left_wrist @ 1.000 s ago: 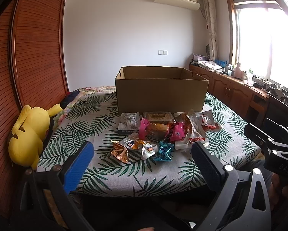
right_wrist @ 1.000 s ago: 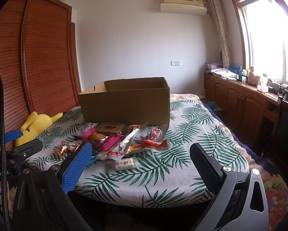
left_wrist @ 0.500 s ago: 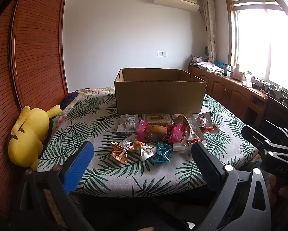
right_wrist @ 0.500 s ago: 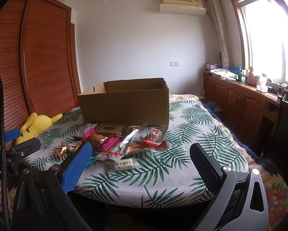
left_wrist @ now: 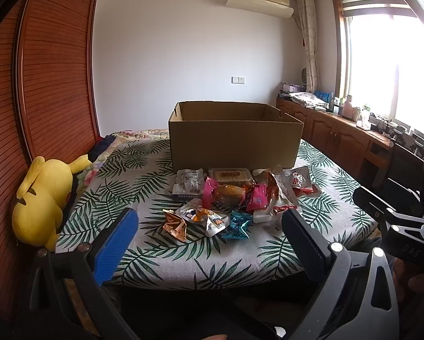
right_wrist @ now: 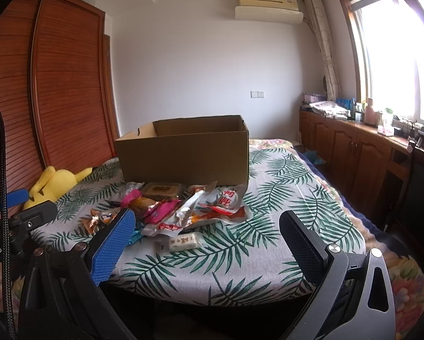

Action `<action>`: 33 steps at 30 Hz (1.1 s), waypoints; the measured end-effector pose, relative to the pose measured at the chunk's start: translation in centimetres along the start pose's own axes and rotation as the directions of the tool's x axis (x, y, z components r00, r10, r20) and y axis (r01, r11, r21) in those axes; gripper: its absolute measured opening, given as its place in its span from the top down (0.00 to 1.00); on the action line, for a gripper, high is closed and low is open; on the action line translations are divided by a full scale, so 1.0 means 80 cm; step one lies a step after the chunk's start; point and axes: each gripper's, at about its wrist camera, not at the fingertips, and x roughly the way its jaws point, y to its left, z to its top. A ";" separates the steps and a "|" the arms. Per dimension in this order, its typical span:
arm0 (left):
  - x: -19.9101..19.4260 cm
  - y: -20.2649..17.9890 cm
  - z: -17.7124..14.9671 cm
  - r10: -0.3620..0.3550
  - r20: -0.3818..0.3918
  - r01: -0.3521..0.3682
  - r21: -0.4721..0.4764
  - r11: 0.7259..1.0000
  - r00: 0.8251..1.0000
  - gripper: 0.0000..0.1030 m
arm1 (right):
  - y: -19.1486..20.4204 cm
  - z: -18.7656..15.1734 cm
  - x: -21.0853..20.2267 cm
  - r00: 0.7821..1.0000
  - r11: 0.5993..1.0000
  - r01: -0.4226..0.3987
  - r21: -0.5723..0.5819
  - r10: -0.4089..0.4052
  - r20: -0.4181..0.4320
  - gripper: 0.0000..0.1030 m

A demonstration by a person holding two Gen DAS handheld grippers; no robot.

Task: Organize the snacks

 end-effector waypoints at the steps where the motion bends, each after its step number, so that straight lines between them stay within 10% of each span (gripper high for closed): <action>1: 0.000 0.000 0.000 0.000 0.000 0.000 0.000 1.000 1.000 0.01 | 0.000 0.000 0.000 1.000 1.000 0.000 0.000 0.000 0.000 0.00; 33: 0.076 0.039 -0.026 -0.026 -0.140 0.023 -0.025 0.999 0.990 0.01 | 0.008 -0.021 0.047 0.996 0.997 -0.047 -0.055 0.042 -0.082 0.00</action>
